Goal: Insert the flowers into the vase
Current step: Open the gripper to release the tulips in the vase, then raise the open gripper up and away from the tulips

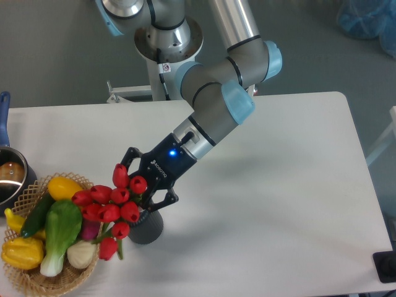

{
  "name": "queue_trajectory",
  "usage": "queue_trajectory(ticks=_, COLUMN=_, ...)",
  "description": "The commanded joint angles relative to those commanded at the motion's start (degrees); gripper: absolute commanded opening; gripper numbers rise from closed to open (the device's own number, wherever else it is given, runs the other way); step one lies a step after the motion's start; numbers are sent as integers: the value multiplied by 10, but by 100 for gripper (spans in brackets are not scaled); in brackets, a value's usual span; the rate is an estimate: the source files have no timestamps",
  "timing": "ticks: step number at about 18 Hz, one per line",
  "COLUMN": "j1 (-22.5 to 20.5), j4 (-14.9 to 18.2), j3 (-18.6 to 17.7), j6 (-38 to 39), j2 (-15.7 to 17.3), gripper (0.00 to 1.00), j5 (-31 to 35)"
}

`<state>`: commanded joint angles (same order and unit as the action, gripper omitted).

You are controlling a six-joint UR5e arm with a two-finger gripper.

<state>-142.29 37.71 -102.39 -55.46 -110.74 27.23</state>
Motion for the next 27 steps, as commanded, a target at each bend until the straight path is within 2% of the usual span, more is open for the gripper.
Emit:
queue_trajectory(ticks=7, j1=-28, j4=4, j3=-13, j6=-17, j2=3, gripper=100, j5=16)
queue_trajectory(ticks=10, j1=-31, j4=4, j3=-23, j6=-51, j2=3, gripper=100, j5=60)
queue_trajectory(ticks=13, j1=-37, j4=4, j3=-25, j6=-53, j2=5, gripper=100, j5=86)
queue_trajectory(ticks=16, j1=-41, j4=4, j3=-25, j6=-52, j2=19, gripper=100, j5=141)
queue_trajectory(ticks=27, j1=-84, j4=4, j3=-19, j6=-48, j2=30, gripper=100, j5=149)
